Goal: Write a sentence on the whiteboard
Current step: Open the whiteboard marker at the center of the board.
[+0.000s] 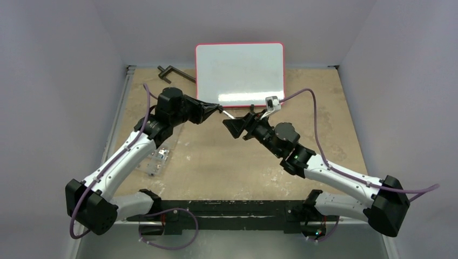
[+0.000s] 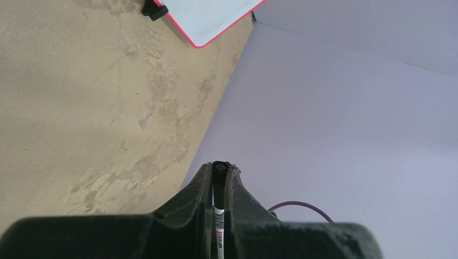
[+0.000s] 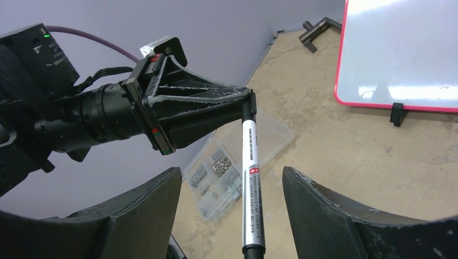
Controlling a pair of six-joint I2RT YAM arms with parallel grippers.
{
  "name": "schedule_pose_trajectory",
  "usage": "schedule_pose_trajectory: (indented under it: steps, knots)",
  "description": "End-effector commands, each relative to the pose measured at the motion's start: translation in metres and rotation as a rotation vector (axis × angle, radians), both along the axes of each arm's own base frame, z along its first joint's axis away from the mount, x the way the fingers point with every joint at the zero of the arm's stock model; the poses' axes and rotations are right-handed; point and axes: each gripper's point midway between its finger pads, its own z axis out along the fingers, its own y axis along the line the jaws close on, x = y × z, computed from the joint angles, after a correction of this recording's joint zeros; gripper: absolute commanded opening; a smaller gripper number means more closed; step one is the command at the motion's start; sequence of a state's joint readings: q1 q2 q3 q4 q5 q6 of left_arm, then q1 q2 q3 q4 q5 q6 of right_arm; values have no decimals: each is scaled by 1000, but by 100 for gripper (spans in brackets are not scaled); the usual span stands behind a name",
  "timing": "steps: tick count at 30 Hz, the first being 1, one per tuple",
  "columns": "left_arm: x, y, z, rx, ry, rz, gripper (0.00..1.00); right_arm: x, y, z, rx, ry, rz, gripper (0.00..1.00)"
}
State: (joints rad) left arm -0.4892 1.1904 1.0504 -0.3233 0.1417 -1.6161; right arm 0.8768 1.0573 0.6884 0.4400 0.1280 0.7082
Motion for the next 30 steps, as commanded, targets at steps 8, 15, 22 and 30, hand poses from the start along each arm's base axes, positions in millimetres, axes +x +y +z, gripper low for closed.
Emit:
schedule_pose_trajectory:
  steps: [8, 15, 22, 30]
  knots:
    - [1, 10, 49, -75, -101, 59, 0, 18, 12, 55, 75, -113, -36, 64]
    - [4, 14, 54, -81, -125, 86, 0, 23, 13, 55, 68, -109, -54, 54]
    - [7, 16, 59, -90, -140, 105, 0, 27, 16, 52, 63, -95, -59, 46]
    - [6, 18, 57, -84, -139, 113, 0, 30, 19, 52, 65, -99, -61, 41]
